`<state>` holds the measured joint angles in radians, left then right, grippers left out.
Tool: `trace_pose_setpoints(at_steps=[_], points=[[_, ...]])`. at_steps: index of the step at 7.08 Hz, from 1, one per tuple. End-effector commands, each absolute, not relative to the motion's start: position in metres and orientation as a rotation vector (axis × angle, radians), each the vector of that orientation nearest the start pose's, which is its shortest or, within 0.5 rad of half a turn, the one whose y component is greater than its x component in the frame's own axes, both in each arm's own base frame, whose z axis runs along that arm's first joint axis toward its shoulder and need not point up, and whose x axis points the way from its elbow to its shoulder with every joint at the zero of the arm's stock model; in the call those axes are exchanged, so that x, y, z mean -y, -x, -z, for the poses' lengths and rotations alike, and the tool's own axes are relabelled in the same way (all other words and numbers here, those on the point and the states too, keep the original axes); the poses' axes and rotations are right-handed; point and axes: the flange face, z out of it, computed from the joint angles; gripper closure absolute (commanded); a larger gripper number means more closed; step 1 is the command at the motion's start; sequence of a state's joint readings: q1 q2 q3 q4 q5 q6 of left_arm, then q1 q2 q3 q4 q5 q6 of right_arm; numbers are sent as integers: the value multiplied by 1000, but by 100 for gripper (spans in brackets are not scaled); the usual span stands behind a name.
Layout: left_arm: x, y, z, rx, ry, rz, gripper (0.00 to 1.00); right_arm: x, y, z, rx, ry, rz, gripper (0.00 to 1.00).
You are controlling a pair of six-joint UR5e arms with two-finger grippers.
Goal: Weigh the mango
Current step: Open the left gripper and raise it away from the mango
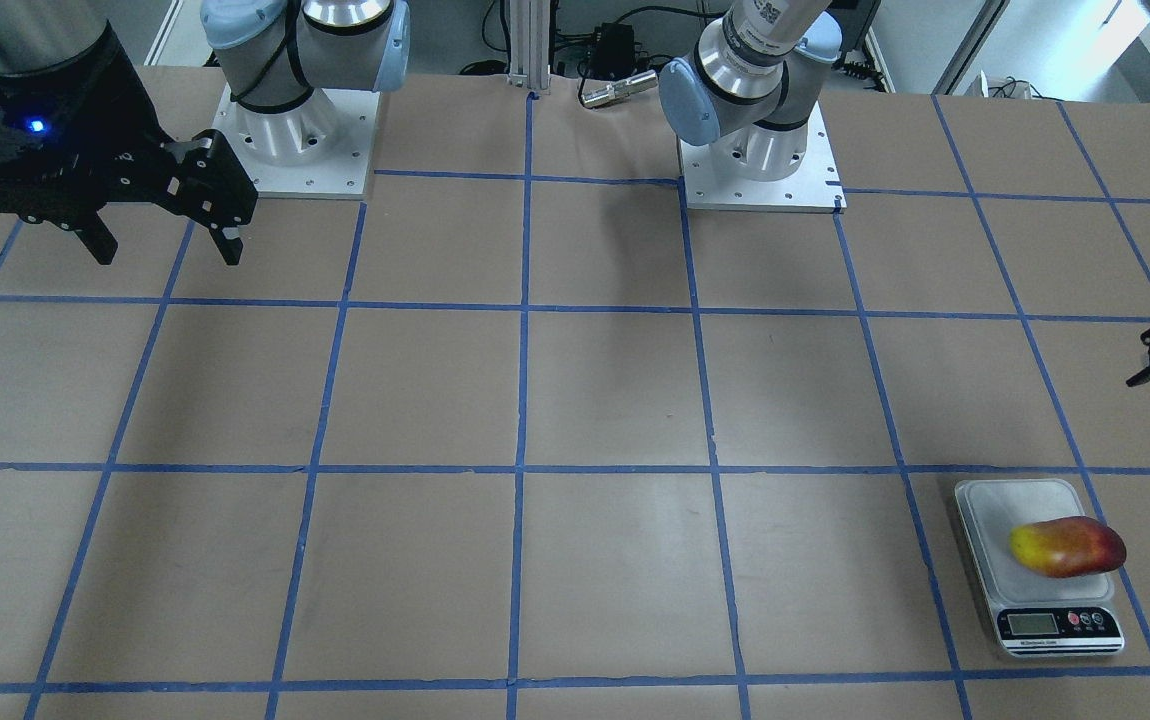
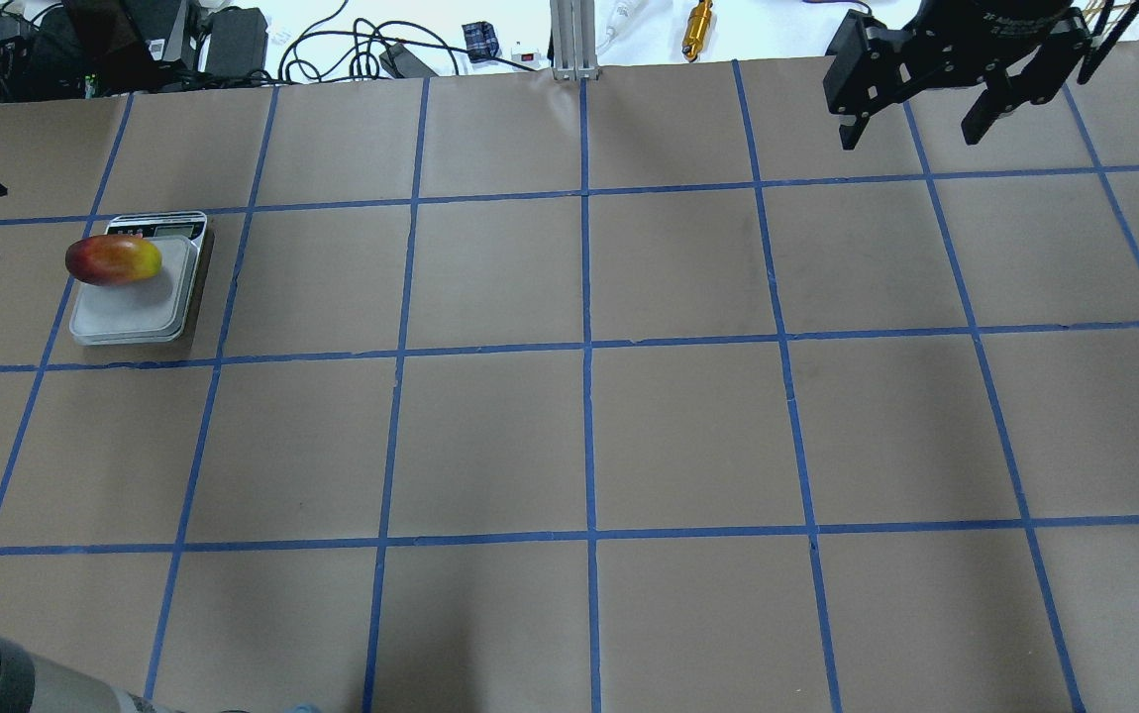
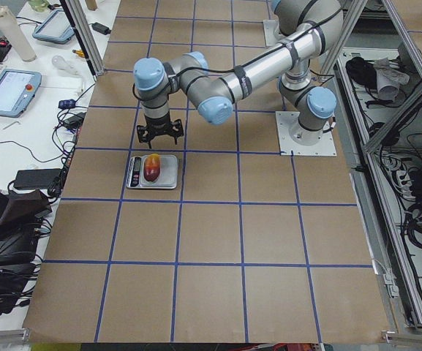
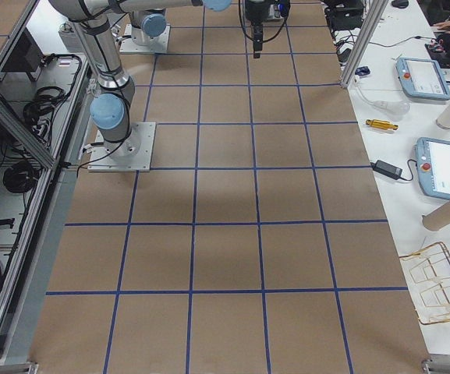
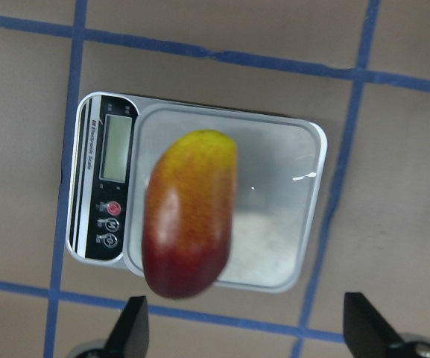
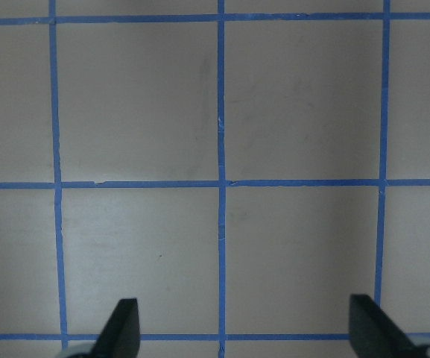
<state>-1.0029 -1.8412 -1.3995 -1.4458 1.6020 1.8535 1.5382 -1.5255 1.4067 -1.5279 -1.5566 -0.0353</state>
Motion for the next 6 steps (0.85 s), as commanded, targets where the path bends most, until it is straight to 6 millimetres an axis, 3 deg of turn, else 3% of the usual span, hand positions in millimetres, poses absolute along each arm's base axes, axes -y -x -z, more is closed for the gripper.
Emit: trace_pose_setpoints(at_steps=[1, 3, 4, 6], points=[[524, -182, -513, -2595, -1668, -46, 7, 519, -118, -542, -3127, 6, 121, 0], [497, -155, -522, -2804, -1331, -28, 7, 519, -118, -542, -3127, 6, 121, 0], [495, -135, -526, -2898, -1151, 24, 7, 519, -118, -542, -3128, 6, 121, 0], [507, -50, -531, -2973, -948, 55, 3, 519, -118, -542, -3128, 6, 121, 0]])
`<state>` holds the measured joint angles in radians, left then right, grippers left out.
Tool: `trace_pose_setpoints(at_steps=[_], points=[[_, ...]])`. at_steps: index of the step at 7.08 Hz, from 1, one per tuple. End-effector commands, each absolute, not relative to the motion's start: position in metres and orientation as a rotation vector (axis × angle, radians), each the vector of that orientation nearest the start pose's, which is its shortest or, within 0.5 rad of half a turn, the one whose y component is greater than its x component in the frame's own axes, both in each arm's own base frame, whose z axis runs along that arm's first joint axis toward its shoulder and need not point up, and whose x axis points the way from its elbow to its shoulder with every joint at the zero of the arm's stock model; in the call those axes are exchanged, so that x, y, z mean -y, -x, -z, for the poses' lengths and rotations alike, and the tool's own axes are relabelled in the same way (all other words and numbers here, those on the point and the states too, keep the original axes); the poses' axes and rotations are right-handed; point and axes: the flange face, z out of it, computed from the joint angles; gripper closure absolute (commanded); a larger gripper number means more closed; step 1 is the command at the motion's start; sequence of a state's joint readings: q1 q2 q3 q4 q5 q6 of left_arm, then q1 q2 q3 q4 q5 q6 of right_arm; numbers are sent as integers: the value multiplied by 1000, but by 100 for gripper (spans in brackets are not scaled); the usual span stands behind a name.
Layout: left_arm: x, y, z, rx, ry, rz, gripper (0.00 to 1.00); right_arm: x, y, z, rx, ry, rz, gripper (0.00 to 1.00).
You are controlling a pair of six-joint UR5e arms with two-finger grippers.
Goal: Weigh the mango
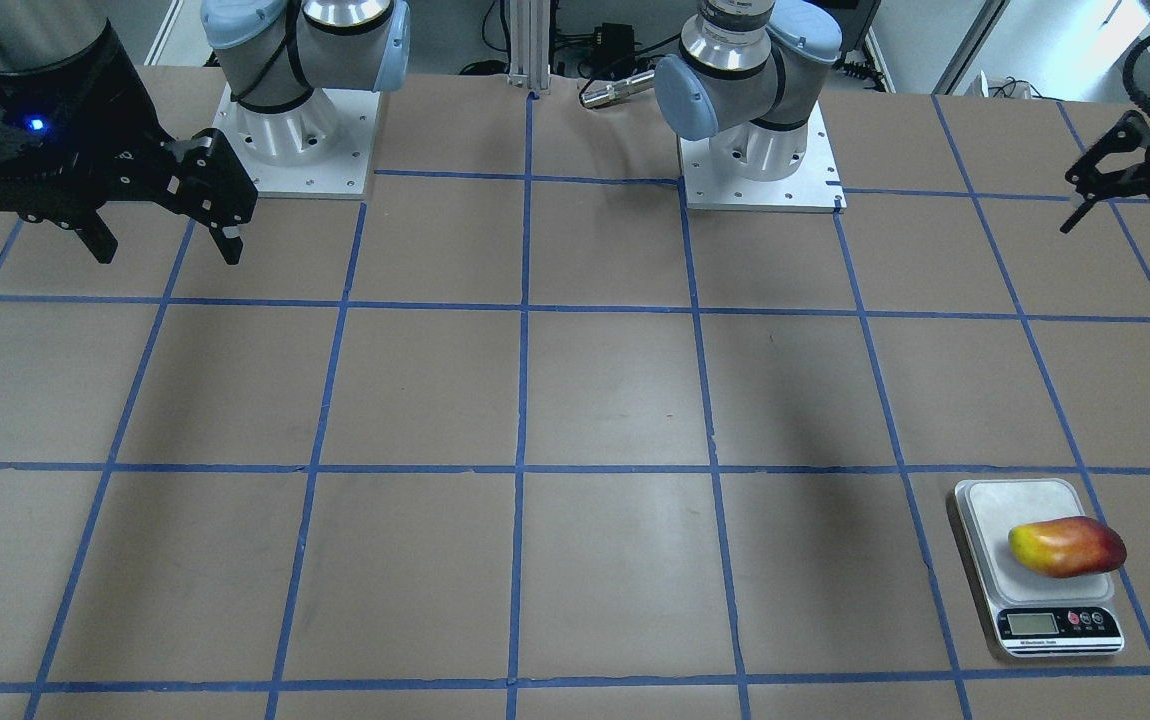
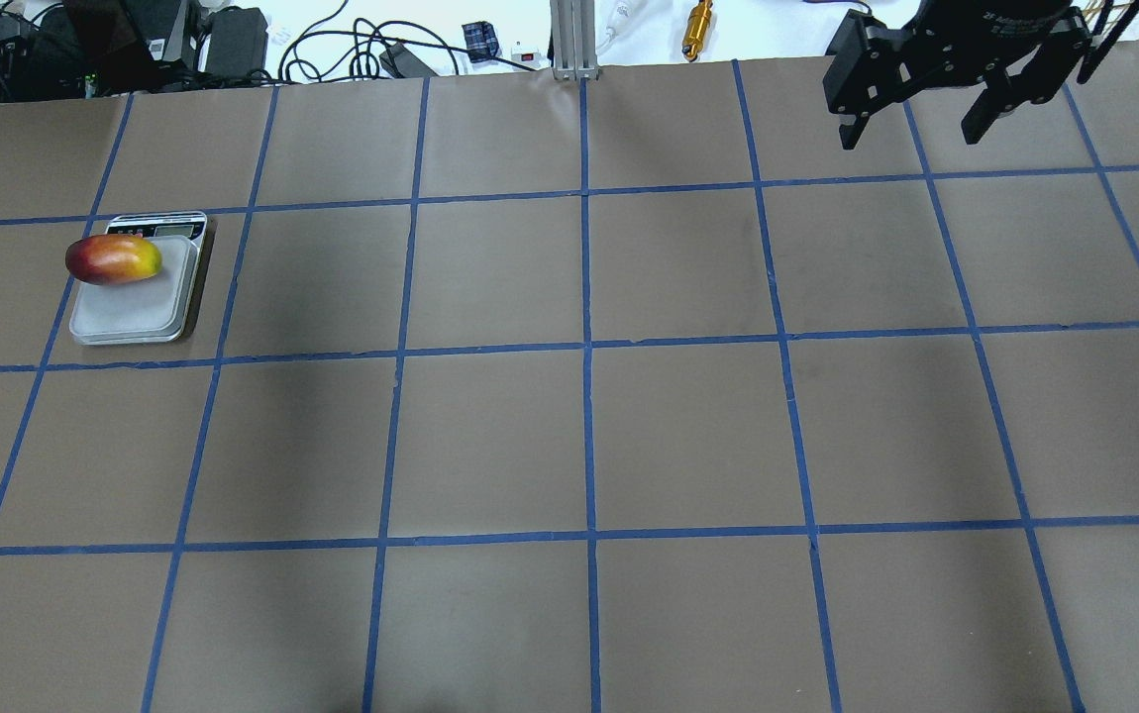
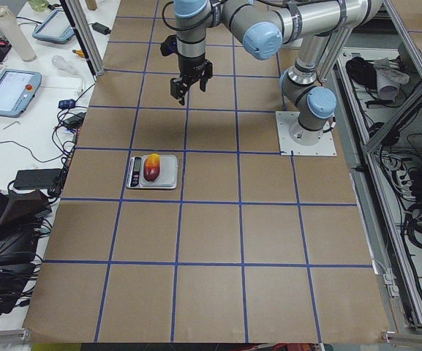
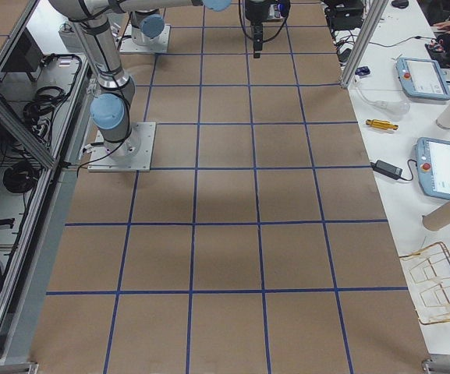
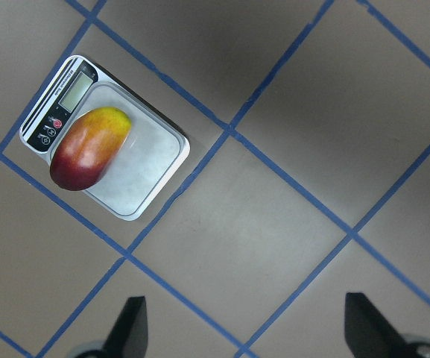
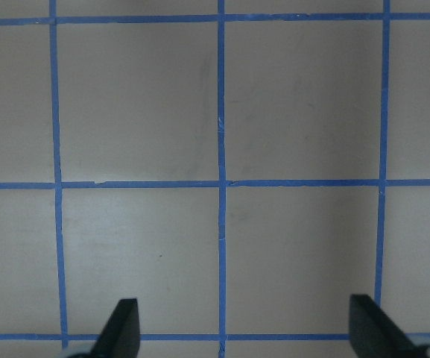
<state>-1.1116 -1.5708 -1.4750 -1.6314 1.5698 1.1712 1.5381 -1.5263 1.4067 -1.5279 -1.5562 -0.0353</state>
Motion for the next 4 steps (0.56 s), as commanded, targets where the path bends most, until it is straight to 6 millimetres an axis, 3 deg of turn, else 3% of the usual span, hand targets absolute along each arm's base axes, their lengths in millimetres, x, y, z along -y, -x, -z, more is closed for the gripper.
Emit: trace_pose_setpoints(at_steps=[1, 3, 4], points=[[512, 0, -528, -3005, -855, 49, 3, 519, -118, -542, -3127, 6, 121, 0], [513, 86, -516, -3102, -504, 38, 3, 520, -117, -542, -3127, 3, 121, 0], [511, 110, -513, -3119, -388, 27, 0, 519, -118, -542, -3127, 6, 121, 0]])
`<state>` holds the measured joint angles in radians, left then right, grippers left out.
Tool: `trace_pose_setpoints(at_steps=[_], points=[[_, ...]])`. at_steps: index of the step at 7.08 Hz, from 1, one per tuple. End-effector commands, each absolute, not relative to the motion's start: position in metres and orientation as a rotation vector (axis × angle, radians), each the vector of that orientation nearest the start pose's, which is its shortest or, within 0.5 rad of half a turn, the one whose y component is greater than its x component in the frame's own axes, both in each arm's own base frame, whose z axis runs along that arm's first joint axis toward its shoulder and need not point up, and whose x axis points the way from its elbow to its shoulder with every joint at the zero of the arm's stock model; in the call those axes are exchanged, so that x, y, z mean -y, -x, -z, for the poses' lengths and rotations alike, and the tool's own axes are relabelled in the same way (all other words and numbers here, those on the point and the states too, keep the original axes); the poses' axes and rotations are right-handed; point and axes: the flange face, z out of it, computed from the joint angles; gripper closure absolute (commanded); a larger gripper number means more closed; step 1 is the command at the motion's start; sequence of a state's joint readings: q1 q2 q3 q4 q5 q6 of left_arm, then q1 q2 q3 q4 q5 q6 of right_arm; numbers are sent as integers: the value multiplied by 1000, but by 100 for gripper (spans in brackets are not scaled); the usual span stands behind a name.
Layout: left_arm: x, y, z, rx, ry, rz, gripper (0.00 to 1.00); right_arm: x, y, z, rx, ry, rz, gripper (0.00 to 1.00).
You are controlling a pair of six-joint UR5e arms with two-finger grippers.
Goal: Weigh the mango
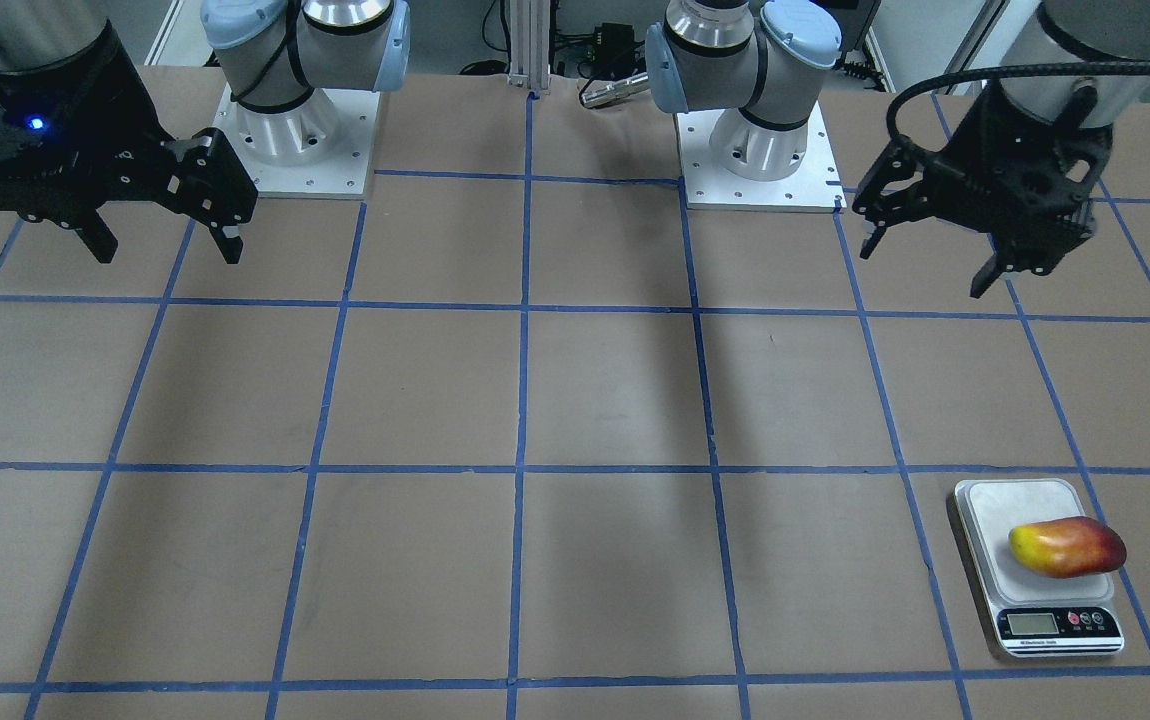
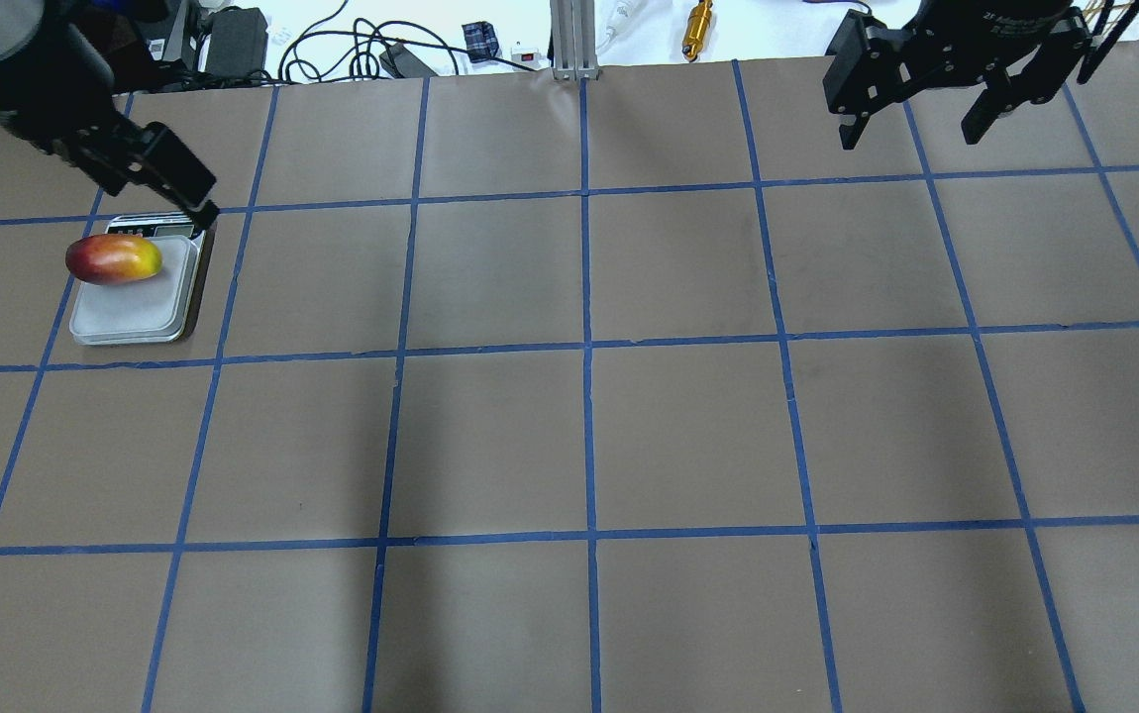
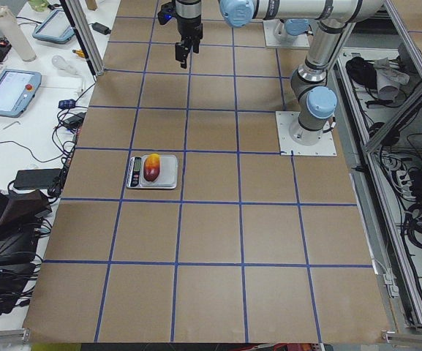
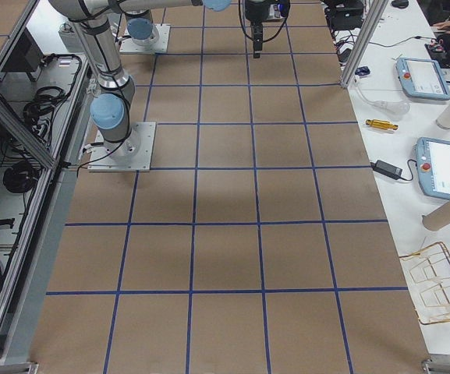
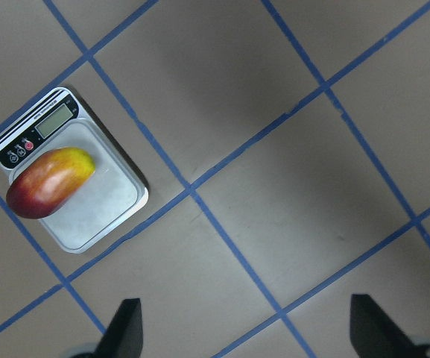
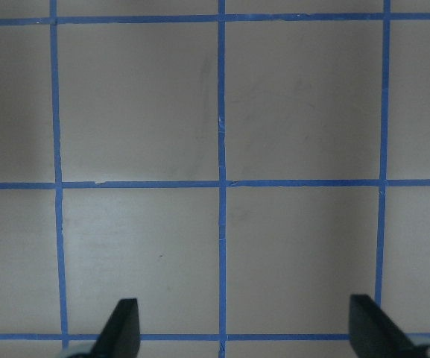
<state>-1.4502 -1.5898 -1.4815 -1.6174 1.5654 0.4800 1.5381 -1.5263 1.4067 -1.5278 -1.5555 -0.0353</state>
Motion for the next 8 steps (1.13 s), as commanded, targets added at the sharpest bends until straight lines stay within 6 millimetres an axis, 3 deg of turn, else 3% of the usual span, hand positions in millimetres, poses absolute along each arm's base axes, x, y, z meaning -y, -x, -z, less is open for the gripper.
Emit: trace_pose_setpoints(at_steps=[1, 3, 8], points=[[508, 123, -514, -3129, -295, 29, 0, 520, -118, -541, -3127, 6, 118, 0], [502, 133, -518, -3139, -135, 43, 0, 520, -118, -541, -3127, 6, 118, 0], [499, 136, -521, -3140, -142, 51, 0, 520, -118, -541, -3128, 6, 118, 0]])
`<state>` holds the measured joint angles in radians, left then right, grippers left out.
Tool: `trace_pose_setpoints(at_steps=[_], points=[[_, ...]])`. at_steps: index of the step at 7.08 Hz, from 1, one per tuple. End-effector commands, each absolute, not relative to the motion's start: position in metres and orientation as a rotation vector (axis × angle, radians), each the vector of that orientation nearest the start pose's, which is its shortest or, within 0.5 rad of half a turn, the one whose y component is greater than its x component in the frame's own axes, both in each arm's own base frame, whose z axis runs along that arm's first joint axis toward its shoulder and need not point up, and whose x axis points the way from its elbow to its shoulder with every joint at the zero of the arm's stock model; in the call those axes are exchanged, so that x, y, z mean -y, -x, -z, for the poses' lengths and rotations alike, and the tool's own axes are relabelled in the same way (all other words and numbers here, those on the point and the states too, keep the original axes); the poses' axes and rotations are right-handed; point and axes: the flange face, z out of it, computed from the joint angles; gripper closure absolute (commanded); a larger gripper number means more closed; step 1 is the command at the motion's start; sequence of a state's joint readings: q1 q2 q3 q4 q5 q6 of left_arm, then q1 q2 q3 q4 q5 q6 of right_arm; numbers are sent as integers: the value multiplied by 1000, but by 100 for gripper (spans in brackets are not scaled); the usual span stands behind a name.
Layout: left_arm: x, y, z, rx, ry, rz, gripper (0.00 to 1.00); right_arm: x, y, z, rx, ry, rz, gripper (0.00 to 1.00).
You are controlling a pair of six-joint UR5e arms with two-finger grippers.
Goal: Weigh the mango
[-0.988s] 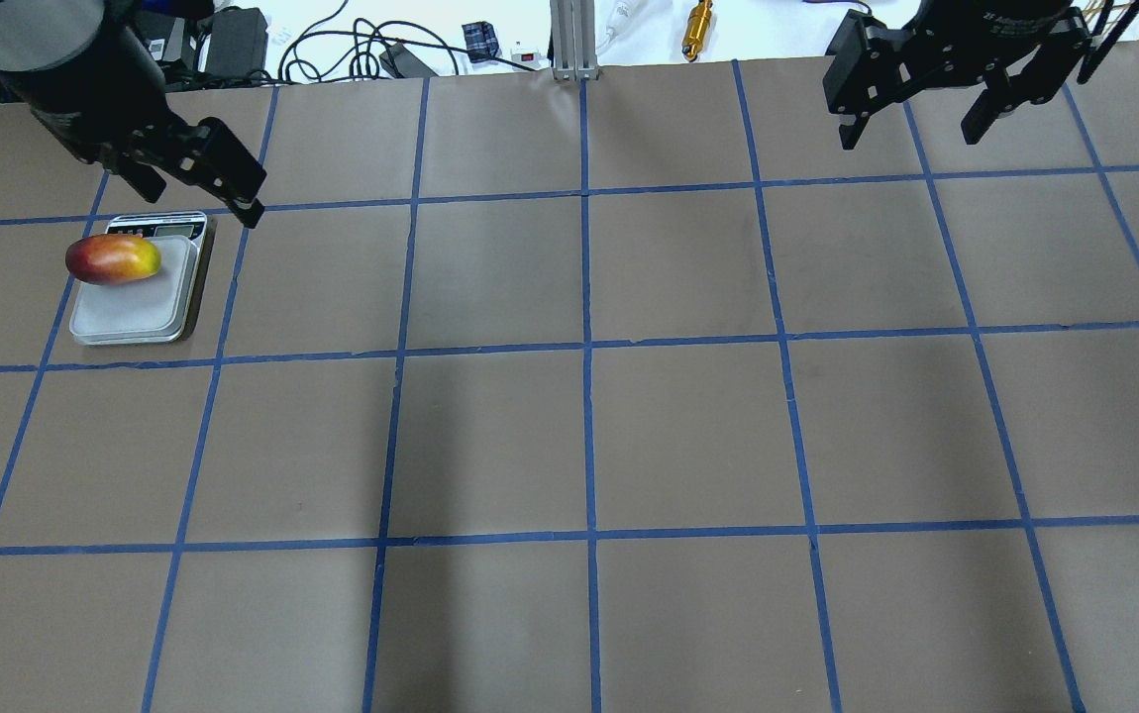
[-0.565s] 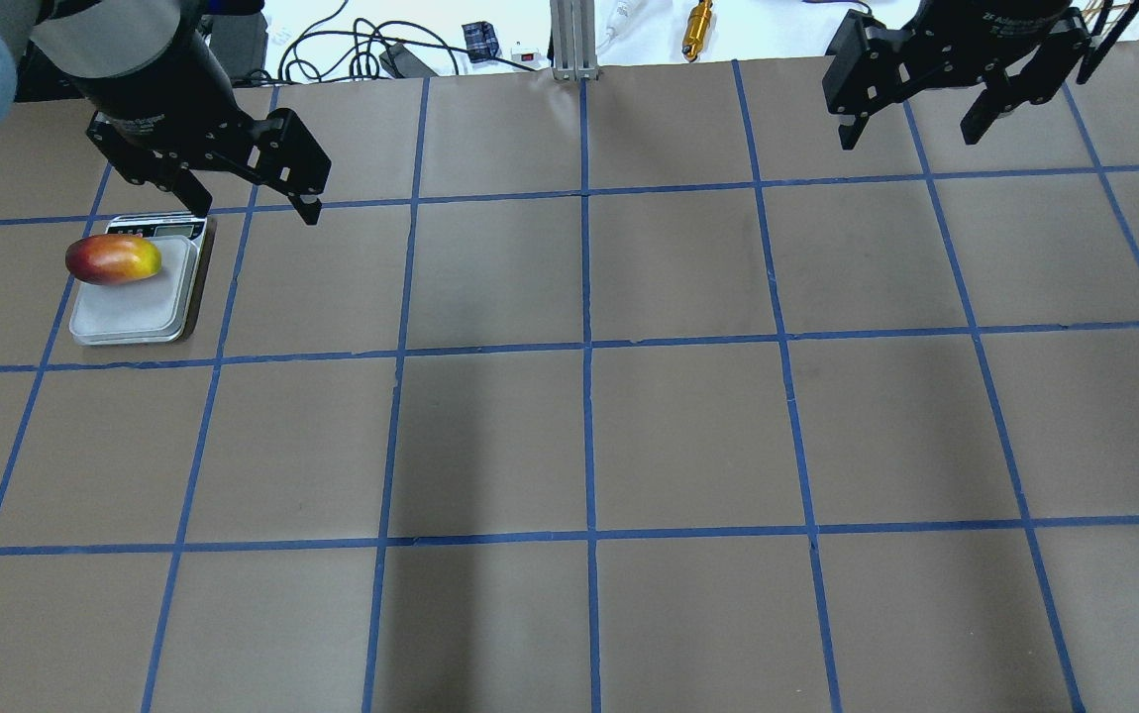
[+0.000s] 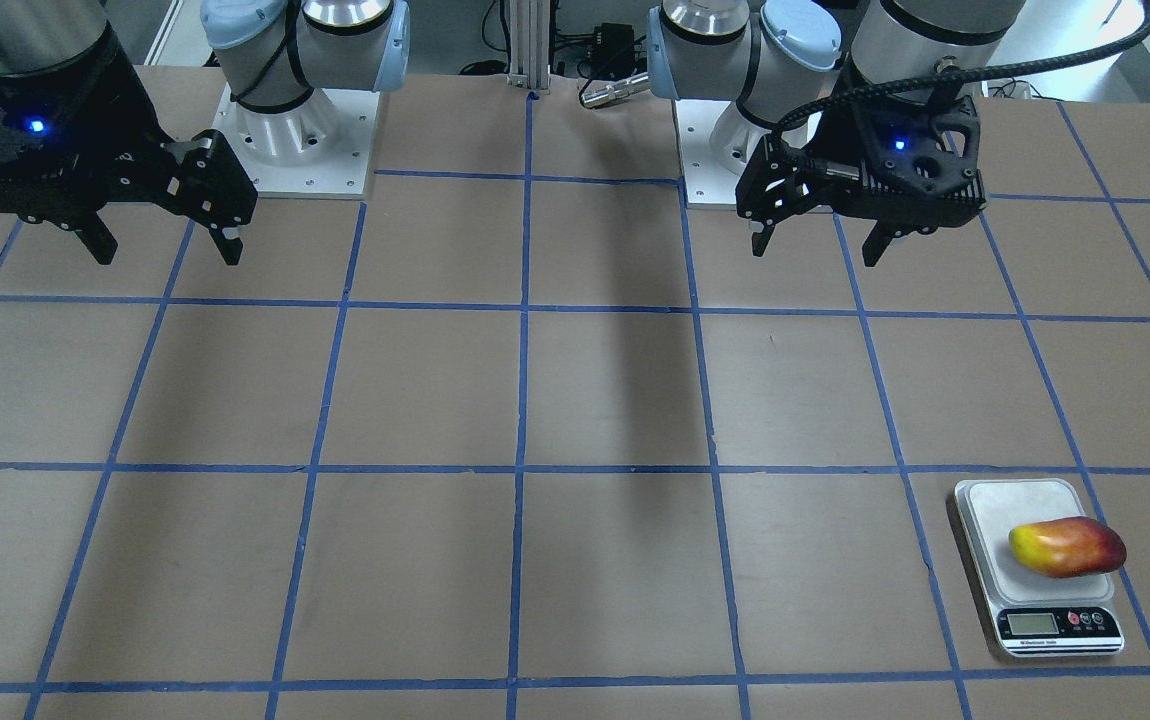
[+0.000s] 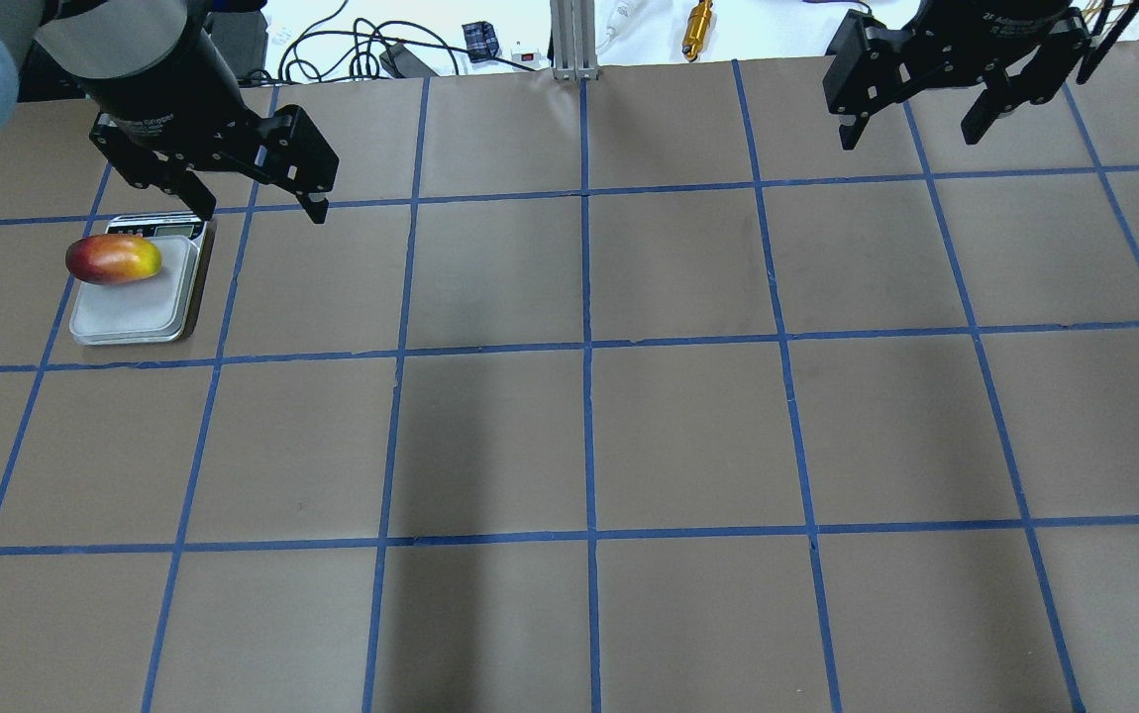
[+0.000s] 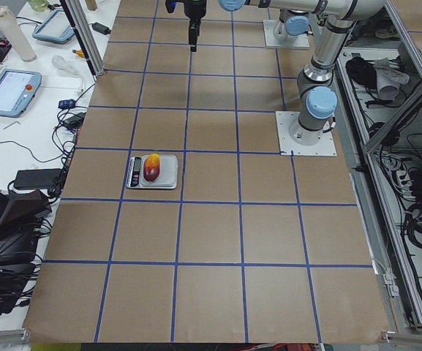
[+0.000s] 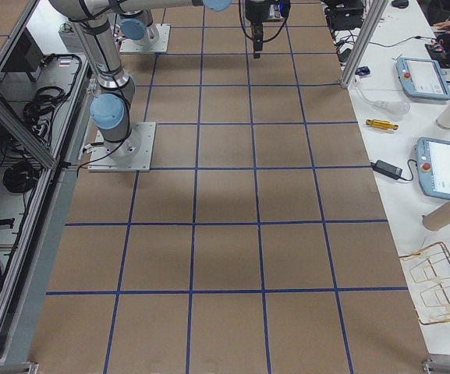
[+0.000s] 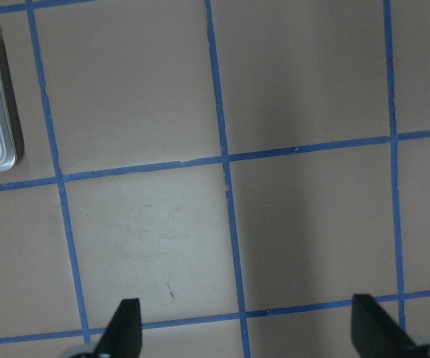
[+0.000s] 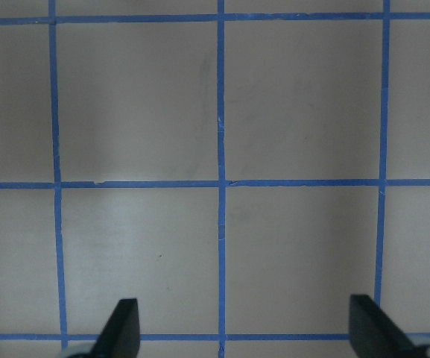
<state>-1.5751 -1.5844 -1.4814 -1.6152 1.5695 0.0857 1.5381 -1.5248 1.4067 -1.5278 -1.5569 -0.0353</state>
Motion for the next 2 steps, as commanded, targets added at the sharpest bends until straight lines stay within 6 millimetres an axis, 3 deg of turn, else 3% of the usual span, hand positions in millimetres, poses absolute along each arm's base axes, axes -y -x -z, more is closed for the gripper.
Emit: trace_pose_setpoints(at_steps=[1, 2], points=[[497, 136, -523, -3138, -142, 55, 0, 519, -118, -542, -3127, 6, 121, 0], [498, 135, -523, -3140, -140, 56, 0, 520, -118, -541, -3127, 6, 118, 0]])
